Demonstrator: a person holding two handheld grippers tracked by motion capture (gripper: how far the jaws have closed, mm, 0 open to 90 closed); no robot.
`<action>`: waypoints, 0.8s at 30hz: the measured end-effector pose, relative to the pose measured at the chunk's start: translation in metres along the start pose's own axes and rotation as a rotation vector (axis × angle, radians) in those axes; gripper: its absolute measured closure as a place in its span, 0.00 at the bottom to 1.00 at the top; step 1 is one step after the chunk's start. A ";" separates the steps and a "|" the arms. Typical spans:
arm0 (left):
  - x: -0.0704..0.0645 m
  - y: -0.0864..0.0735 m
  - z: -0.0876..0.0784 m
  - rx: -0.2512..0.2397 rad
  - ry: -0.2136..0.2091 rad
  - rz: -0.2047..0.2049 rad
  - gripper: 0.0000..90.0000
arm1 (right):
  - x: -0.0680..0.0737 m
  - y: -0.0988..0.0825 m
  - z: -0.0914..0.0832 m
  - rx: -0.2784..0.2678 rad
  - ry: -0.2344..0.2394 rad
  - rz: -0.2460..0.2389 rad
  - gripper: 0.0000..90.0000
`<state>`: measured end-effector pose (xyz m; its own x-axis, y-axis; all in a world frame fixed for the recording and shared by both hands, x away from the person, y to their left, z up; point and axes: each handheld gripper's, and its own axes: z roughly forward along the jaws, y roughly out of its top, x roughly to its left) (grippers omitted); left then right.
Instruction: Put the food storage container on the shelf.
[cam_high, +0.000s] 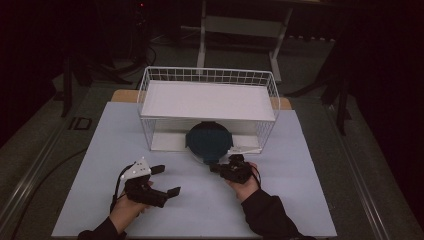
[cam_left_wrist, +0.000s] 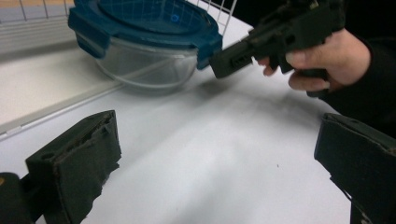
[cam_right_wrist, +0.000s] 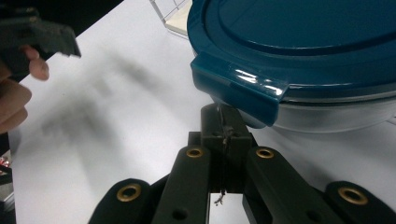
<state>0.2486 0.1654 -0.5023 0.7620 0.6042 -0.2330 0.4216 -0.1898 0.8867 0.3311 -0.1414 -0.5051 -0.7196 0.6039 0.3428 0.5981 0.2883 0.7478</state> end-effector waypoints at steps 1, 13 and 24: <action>-0.001 -0.001 0.000 -0.005 0.011 0.011 0.01 | 0.000 0.000 0.001 0.000 -0.002 -0.006 1.00; -0.002 -0.002 0.004 -0.031 -0.002 0.011 0.01 | -0.013 0.012 0.014 -0.019 -0.027 -0.003 1.00; 0.000 -0.003 0.005 -0.032 0.017 0.015 0.01 | -0.018 0.026 0.029 -0.031 -0.059 -0.017 1.00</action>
<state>0.2496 0.1624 -0.5069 0.7596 0.6143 -0.2136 0.3945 -0.1741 0.9023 0.3702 -0.1233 -0.5088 -0.7074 0.6417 0.2964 0.5740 0.2767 0.7707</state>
